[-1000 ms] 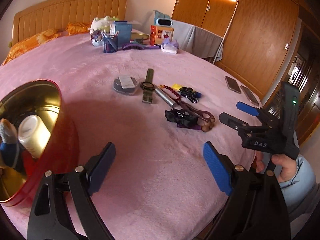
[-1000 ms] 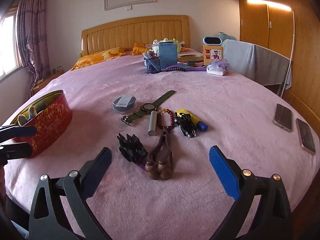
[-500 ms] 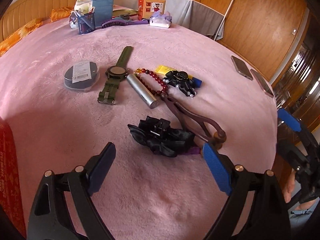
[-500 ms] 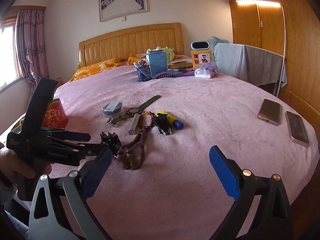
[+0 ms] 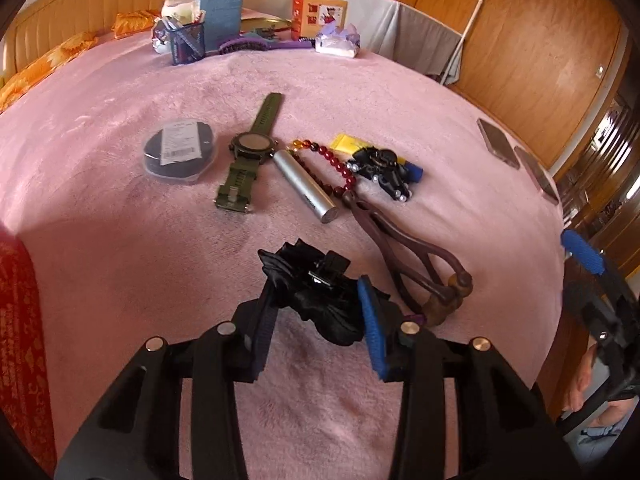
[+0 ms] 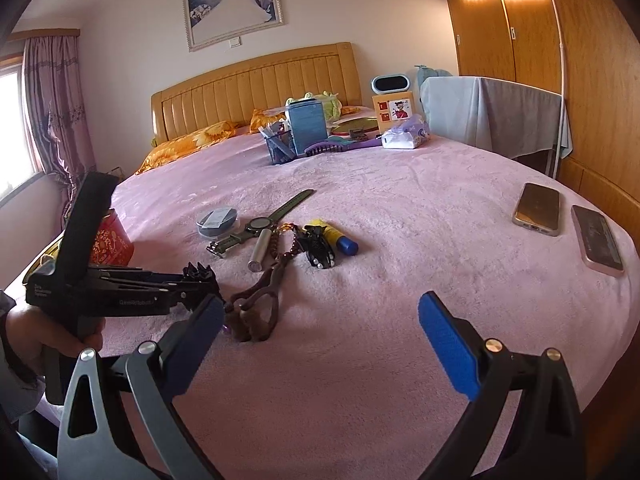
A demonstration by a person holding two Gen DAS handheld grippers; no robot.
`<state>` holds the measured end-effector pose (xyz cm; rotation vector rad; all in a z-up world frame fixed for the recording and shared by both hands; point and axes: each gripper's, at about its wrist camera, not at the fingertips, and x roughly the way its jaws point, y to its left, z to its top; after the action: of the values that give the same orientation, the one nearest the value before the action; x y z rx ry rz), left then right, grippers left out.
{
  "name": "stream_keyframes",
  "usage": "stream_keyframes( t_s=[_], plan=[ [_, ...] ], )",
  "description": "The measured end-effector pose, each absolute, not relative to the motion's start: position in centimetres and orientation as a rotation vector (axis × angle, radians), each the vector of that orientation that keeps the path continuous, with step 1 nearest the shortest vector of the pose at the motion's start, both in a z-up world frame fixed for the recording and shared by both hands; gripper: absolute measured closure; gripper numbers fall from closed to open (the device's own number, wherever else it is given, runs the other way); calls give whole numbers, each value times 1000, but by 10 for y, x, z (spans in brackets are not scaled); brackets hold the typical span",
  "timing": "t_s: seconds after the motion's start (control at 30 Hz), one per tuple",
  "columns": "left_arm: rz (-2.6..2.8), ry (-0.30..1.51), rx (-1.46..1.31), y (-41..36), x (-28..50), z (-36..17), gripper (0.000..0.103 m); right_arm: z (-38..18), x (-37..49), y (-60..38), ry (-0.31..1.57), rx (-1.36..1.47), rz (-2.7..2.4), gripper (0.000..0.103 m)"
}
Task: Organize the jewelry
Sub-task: 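Grasp the black fabric hair clip with the left tool while the right tool grasps the brown pliers, then carry the black clip into the tin with the left tool while the right tool drops the pliers in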
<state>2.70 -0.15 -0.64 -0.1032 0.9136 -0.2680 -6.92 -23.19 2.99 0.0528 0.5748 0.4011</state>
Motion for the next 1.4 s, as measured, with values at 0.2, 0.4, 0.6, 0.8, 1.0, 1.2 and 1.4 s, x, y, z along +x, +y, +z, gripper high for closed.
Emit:
stream_keyframes(
  t_s=[0.2, 0.4, 0.6, 0.8, 1.0, 1.2, 1.4],
  plan=[
    [-236, 798, -122, 34, -25, 34, 63, 32, -47, -182, 599, 9, 472, 4],
    [-219, 782, -131, 53, -57, 43, 63, 11, -21, -133, 690, -105, 416, 4],
    [-241, 771, -124, 58, -66, 42, 63, -4, -14, -134, 771, -85, 364, 67],
    [-259, 732, -160, 70, -72, 49, 63, 30, -32, -145, 684, -23, 379, 69],
    [-222, 653, -189, 99, -86, 71, 63, 76, -57, -122, 569, -37, 470, 69],
    [-137, 589, -226, 148, -110, 81, 63, 99, -78, -72, 539, -86, 606, 69],
    [-15, 580, -253, 211, -129, 83, 63, 124, -91, -14, 515, -141, 732, 69]
  ],
)
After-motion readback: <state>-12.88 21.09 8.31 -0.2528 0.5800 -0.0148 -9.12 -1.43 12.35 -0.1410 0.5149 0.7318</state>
